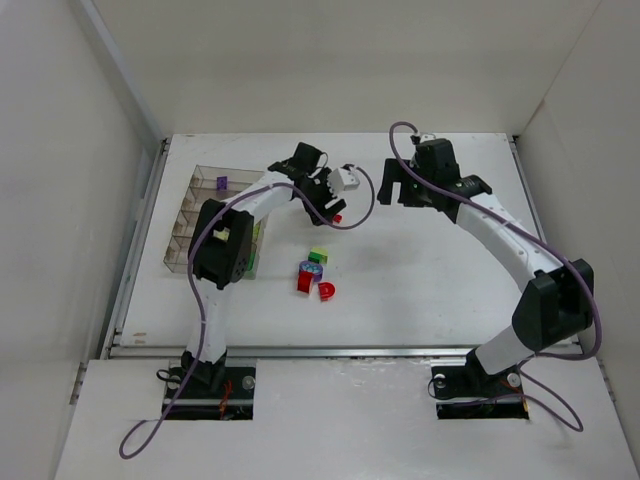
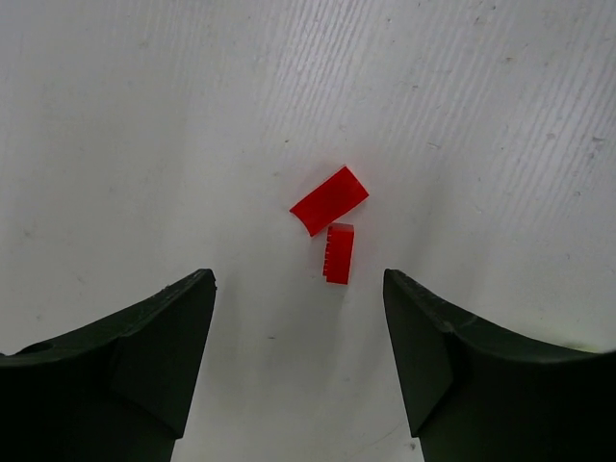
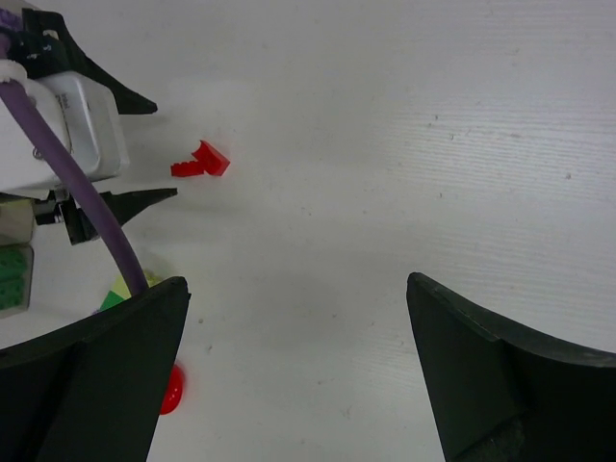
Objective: Sort the legos into containers by color
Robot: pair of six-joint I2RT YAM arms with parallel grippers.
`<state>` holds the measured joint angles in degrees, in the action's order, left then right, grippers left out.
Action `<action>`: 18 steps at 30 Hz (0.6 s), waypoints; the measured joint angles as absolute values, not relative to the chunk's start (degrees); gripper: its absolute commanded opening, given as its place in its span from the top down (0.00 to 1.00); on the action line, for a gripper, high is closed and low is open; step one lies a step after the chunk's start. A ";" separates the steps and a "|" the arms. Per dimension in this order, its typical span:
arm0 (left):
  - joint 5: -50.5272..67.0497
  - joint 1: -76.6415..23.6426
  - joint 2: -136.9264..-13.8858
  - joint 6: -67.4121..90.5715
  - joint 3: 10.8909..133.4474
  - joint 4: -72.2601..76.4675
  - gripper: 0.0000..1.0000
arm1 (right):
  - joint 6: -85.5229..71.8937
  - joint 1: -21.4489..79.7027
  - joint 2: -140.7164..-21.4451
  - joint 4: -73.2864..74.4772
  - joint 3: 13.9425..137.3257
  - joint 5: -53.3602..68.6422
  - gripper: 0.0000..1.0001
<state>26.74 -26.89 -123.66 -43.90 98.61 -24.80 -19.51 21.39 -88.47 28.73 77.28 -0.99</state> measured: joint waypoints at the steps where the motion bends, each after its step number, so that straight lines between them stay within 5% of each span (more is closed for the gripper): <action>1: 26.33 -26.92 -124.03 -43.27 98.65 -24.71 0.35 | -19.51 21.39 -88.47 28.73 76.95 -0.89 0.00; 10: 25.04 -27.38 -127.46 -39.88 99.63 -24.51 0.53 | -19.33 21.39 -88.42 29.10 75.92 -0.23 0.00; 15: 23.68 -27.40 -127.48 -37.56 99.53 -23.22 0.81 | -19.03 21.39 -88.42 29.10 75.92 -0.19 0.00; 16: 23.46 -27.40 -127.50 -37.19 99.53 -23.20 0.95 | -18.98 21.39 -88.42 29.08 75.90 -0.19 0.00; 18: 23.42 -27.40 -127.59 -36.56 99.53 -23.22 1.00 | -18.72 21.39 -88.42 29.08 75.85 -0.19 0.00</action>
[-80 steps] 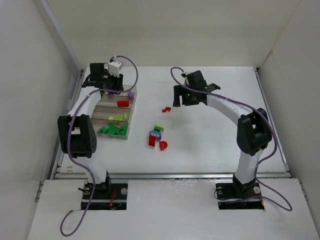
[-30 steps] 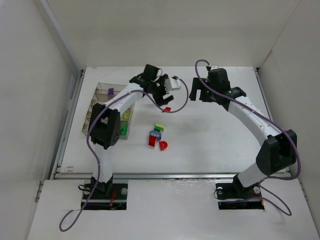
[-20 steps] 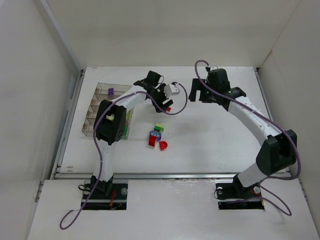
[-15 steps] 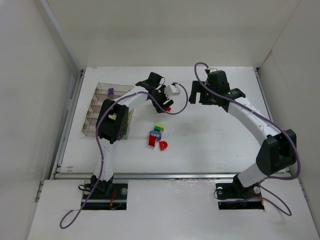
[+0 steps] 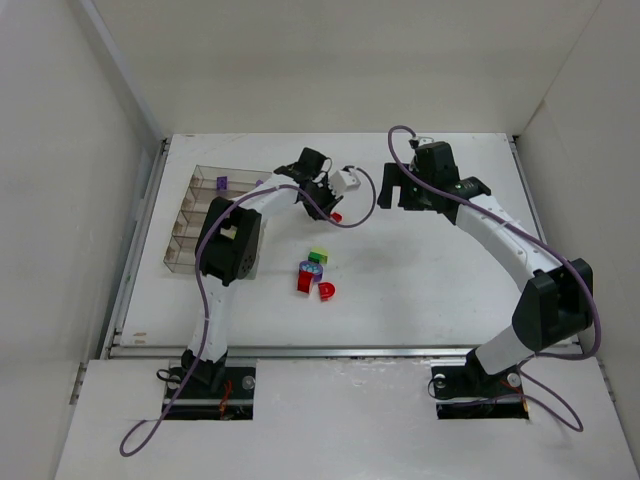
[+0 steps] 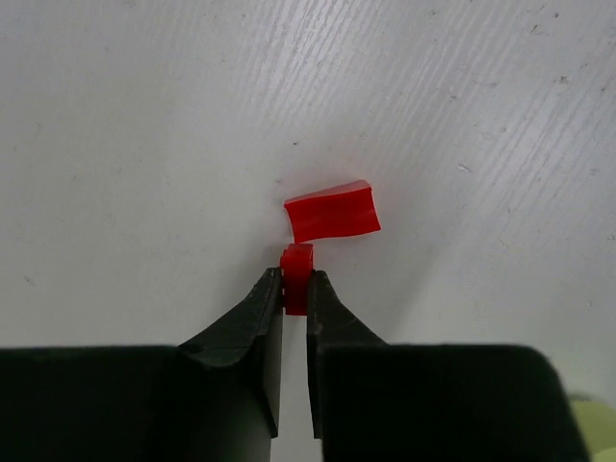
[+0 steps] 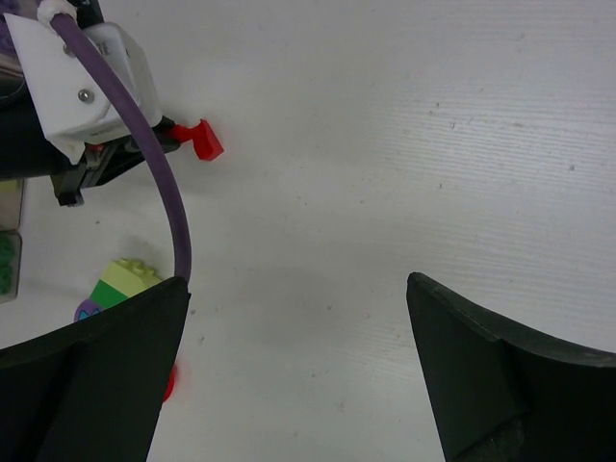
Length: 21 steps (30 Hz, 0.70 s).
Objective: Sort the legos into containers by color
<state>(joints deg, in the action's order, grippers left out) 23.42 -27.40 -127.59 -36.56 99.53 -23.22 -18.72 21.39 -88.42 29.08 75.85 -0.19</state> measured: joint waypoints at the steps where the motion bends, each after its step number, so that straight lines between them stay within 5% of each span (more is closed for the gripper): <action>1: 23.31 -27.40 -127.59 -36.62 99.53 -23.16 1.00 | -18.59 21.39 -88.42 29.06 75.77 -0.19 0.00; 10: 24.84 -25.39 -124.01 -33.85 96.90 -25.15 1.00 | -17.67 21.34 -88.44 28.64 74.96 0.23 0.00; 21: 16.84 -5.37 -104.40 -22.02 90.83 -21.74 0.99 | -17.21 21.34 -91.18 26.06 74.98 3.49 0.00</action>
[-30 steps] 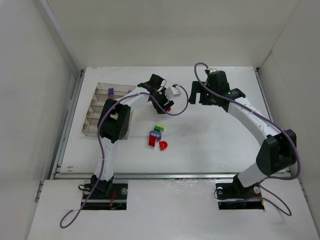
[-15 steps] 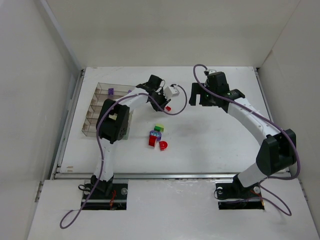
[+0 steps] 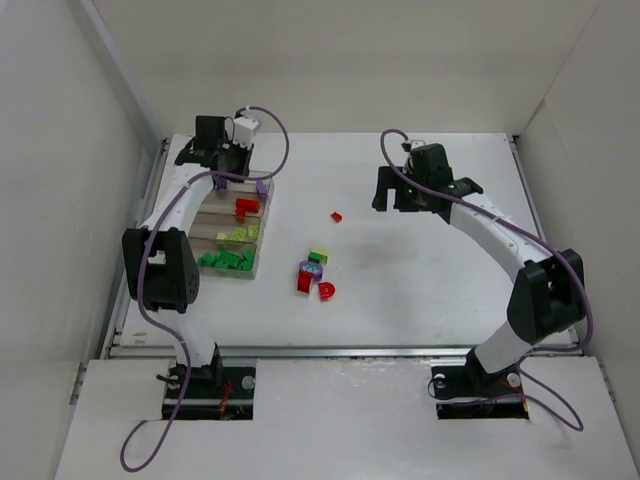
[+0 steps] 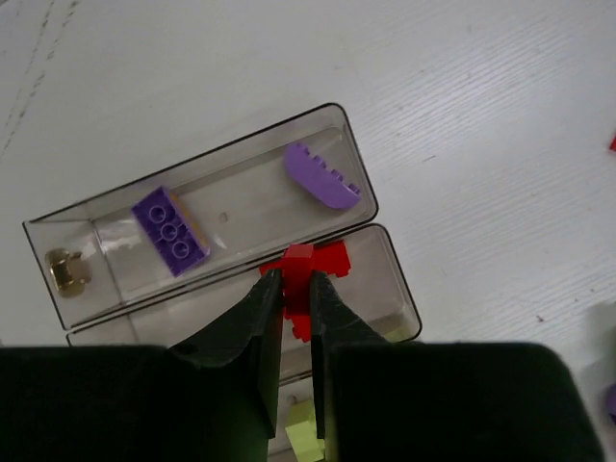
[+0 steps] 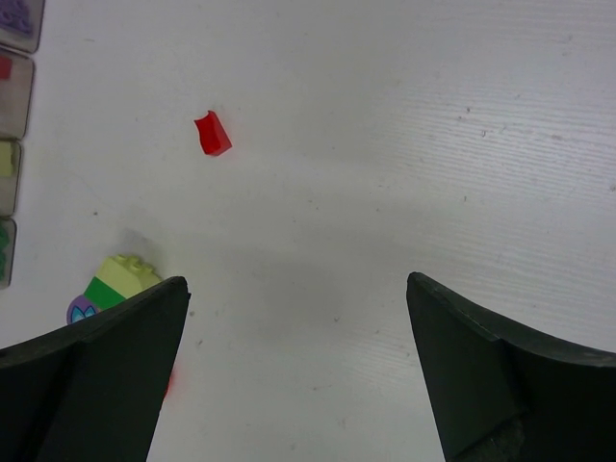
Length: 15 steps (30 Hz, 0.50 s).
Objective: Sort the legos into containers by color
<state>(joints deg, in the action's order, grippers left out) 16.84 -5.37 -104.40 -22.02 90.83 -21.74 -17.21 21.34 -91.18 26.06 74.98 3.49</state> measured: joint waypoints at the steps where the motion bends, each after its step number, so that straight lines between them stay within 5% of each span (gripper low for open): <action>1: 15.94 -5.08 -103.59 -22.11 89.89 -21.56 0.99 | -17.06 21.34 -91.55 26.09 75.11 3.60 0.00; 10: 11.38 -4.91 -106.06 -22.46 81.84 -19.29 0.82 | -16.43 21.34 -93.47 26.11 77.65 4.54 0.00; 15: 9.41 -4.40 -106.48 -22.83 80.88 -18.39 0.43 | -16.27 21.34 -93.47 26.11 78.17 4.58 0.00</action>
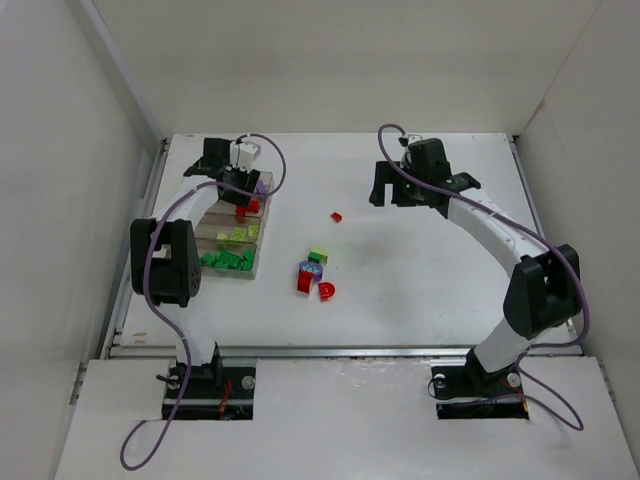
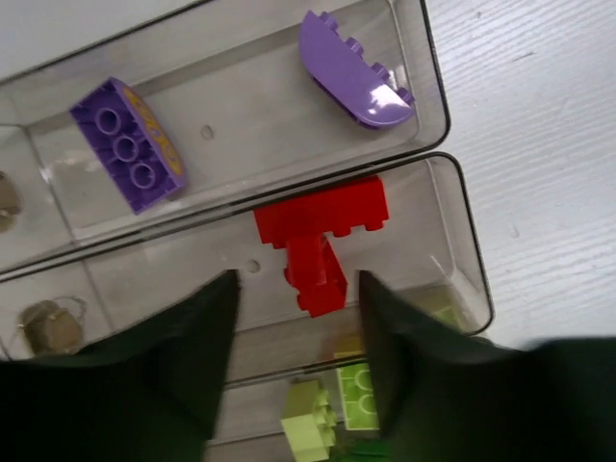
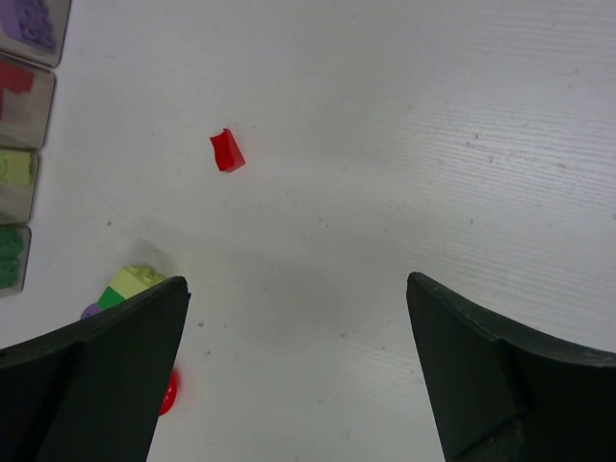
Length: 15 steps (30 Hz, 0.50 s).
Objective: Sort the legos into containers by color
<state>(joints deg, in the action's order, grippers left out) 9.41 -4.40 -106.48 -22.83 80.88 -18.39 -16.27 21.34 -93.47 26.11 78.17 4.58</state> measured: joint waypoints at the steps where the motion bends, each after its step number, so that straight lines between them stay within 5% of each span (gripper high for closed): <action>1: 9.15 -4.38 -106.41 -22.92 80.86 -17.98 0.37 | -16.27 21.34 -93.47 26.13 78.17 4.58 0.00; 4: 8.51 -4.34 -105.71 -22.63 80.18 -17.21 0.21 | -16.27 21.34 -93.47 26.11 78.17 4.58 0.00; 15: 11.18 -15.51 -103.15 -29.50 88.27 -21.47 0.20 | -19.68 20.51 -91.44 25.12 77.23 4.51 0.00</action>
<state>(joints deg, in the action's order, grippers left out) 11.18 -15.51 -103.15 -29.50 88.27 -21.47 -19.68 20.51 -91.44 25.12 77.23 4.51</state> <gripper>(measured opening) 0.798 0.998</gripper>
